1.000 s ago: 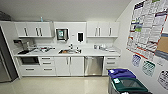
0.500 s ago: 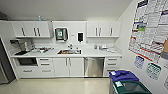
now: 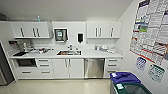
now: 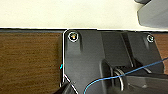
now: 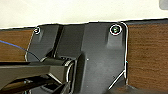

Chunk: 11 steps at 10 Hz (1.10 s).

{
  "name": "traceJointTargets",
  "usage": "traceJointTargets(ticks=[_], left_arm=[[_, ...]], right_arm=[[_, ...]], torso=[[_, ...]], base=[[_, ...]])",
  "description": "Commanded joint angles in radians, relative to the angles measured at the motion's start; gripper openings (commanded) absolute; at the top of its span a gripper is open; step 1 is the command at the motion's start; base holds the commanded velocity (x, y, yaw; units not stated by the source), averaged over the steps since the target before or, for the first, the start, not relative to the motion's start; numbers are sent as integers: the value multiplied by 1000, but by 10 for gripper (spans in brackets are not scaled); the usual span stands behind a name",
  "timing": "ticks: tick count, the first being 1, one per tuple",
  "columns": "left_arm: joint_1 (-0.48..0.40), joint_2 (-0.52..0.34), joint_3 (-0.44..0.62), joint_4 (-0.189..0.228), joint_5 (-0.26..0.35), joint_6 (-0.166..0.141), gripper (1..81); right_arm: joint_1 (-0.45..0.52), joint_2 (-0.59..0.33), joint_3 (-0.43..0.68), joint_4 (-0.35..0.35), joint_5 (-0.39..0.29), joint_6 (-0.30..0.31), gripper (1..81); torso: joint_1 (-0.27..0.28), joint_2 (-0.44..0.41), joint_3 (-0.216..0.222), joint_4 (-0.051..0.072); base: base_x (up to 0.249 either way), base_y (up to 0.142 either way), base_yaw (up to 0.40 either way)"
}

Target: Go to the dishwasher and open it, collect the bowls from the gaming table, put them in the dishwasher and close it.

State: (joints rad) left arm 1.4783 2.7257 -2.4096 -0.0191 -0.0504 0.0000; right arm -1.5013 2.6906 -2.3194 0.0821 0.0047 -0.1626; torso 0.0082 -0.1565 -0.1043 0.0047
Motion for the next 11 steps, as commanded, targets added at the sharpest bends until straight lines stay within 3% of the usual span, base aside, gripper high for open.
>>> traceJointTargets(ticks=[1,11], left_arm=[[-55,-23,3,-5,49,3,811],[-55,-23,3,-5,47,3,811]], right_arm=[[57,-26,5,4,-54,0,811],[57,-26,5,7,-54,0,811]], torso=[[0,0,0,0],[0,0,0,0]], base=[[92,0,0],[109,0,0]])
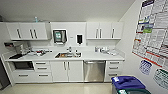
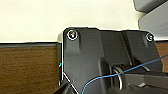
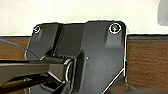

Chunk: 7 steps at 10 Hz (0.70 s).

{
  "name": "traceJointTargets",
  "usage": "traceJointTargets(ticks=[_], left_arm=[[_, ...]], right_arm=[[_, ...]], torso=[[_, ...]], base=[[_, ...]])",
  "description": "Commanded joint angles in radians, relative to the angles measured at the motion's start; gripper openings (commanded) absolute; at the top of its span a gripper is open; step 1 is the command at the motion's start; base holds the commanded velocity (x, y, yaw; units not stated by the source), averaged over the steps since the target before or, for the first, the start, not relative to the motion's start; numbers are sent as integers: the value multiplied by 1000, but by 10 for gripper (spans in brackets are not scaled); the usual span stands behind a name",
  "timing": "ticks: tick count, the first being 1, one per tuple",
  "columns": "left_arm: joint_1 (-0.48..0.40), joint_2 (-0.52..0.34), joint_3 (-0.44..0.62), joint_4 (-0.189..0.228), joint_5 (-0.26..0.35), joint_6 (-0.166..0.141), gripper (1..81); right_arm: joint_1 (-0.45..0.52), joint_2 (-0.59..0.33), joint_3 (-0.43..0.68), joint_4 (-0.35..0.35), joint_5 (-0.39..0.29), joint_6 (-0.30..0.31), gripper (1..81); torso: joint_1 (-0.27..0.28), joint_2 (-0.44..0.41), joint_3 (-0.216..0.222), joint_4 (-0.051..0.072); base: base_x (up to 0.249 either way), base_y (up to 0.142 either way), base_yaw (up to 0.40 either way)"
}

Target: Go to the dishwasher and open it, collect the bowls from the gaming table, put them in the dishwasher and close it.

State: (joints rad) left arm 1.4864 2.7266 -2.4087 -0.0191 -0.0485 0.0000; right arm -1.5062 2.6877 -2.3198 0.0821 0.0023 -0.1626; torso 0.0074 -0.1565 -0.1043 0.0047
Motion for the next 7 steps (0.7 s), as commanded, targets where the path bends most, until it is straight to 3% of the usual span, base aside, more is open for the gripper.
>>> traceJointTargets(ticks=[1,7], left_arm=[[-64,-24,2,-5,45,2,811],[-61,-24,2,-7,45,2,811]], right_arm=[[62,-23,5,8,-51,0,811],[62,-19,5,4,-51,0,811]], torso=[[0,0,0,0],[0,0,0,0]], base=[[106,0,0],[99,0,0]])
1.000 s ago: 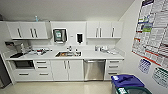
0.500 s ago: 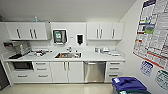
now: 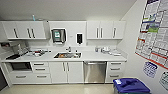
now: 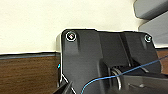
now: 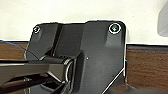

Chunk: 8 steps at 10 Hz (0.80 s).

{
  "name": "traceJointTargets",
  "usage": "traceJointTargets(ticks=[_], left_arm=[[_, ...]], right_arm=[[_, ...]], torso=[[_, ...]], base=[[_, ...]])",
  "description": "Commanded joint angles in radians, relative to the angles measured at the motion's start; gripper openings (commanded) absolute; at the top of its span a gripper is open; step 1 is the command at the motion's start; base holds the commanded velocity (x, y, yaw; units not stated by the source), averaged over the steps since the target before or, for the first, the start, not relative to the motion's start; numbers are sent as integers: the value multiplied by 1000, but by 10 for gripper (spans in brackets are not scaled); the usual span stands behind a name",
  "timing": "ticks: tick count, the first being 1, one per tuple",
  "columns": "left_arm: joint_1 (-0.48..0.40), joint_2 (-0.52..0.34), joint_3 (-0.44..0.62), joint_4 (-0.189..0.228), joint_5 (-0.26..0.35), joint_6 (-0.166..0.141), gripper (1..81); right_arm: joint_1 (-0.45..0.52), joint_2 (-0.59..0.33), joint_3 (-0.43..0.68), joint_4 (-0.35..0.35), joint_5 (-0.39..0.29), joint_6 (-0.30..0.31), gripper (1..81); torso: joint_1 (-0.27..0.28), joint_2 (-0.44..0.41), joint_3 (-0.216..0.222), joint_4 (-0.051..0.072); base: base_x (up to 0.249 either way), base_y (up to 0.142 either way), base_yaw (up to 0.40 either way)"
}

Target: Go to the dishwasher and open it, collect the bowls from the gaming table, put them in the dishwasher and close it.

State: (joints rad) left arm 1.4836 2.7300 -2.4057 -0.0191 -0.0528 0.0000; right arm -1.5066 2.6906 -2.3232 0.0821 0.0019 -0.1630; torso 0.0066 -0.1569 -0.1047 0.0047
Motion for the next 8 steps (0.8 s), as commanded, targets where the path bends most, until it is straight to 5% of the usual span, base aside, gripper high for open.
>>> traceJointTargets(ticks=[1,8], left_arm=[[-56,-27,-1,-7,50,2,811],[-56,-27,2,-5,47,2,811]], right_arm=[[62,-22,9,4,-51,0,811],[62,-24,9,2,-51,0,811]], torso=[[0,0,0,0],[0,0,0,0]], base=[[98,0,0],[108,0,0]])
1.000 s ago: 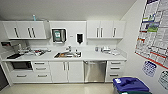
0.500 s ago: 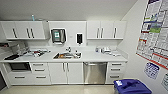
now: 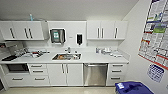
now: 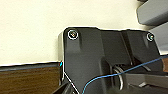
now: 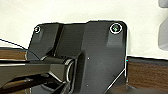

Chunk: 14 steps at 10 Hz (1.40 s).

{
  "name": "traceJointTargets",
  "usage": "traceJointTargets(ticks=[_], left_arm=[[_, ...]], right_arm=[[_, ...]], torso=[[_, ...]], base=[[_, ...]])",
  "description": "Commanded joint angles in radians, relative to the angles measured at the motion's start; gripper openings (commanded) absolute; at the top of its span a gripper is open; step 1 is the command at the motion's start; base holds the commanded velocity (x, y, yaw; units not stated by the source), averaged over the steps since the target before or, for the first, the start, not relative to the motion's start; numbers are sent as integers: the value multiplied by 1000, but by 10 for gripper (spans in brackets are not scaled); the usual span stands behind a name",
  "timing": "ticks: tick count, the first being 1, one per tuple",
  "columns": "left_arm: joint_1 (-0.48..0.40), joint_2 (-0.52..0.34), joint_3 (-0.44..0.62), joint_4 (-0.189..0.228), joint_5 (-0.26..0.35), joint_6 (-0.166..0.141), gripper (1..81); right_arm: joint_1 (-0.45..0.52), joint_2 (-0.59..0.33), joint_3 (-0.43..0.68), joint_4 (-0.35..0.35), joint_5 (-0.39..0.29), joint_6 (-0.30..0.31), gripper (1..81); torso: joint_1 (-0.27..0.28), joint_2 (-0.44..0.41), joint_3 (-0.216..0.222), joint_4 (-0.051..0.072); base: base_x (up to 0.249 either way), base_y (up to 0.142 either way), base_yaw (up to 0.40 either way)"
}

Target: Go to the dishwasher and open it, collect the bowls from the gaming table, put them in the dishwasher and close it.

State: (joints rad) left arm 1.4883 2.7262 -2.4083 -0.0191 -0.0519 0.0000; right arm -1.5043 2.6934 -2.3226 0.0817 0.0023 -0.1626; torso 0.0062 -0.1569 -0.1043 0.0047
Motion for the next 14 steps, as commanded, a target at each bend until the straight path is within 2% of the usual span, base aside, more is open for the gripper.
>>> traceJointTargets(ticks=[1,14], left_arm=[[-61,-23,3,-5,46,2,811],[-61,-22,1,-7,44,2,811]], right_arm=[[60,-27,8,3,-51,0,811],[60,-22,2,7,-51,0,811]], torso=[[0,0,0,0],[0,0,0,0]], base=[[130,0,0],[118,0,0]])
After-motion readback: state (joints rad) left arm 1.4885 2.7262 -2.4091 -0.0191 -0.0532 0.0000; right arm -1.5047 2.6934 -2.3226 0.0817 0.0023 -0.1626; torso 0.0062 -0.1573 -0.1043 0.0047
